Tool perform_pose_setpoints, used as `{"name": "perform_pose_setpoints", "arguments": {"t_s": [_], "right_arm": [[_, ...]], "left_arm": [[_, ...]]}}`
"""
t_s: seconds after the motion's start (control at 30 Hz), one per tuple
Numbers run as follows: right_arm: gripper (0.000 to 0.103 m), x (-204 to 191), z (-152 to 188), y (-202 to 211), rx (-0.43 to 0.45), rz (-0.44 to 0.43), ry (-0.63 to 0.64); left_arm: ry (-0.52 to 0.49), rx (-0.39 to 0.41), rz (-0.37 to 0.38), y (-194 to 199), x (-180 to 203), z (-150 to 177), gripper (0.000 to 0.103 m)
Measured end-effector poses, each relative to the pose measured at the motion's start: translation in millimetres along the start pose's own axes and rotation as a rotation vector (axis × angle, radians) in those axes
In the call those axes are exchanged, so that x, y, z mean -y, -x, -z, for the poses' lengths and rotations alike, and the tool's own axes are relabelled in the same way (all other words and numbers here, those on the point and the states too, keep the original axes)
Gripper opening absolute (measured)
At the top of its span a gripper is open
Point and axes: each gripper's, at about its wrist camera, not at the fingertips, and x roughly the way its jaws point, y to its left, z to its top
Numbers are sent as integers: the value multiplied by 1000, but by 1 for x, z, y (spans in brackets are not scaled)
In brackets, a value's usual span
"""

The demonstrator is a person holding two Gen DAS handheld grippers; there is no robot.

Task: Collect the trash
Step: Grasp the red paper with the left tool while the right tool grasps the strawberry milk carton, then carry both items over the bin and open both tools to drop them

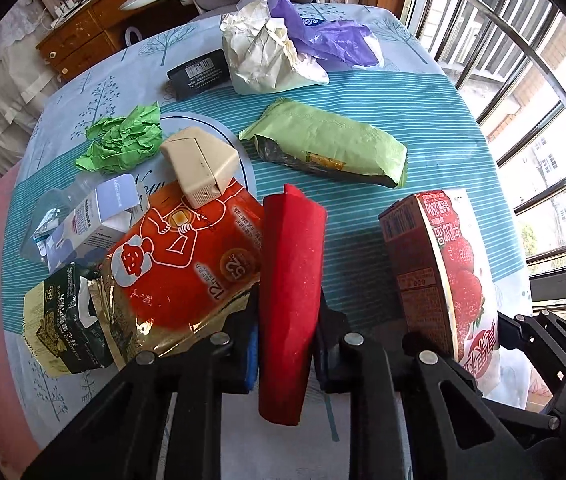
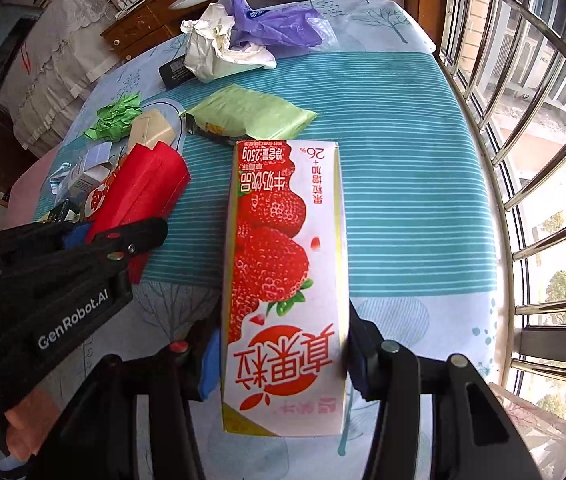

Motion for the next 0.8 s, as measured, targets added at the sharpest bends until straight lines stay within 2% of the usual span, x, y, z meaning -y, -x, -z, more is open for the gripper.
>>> {"name": "perform_pose_setpoints", "arguments": {"t_s": [0.27,0.47,0.8], "right_arm": [[51,-26,11,15,27,-20,35],[51,-52,29,30,50,-35,59],[51,-107,81,54,89,-39,71]], "left_arm": [[-13,85,36,47,-15,35,16],[17,127,58,80,-40,69,16],[59,198,106,130,-102,150,16]]}}
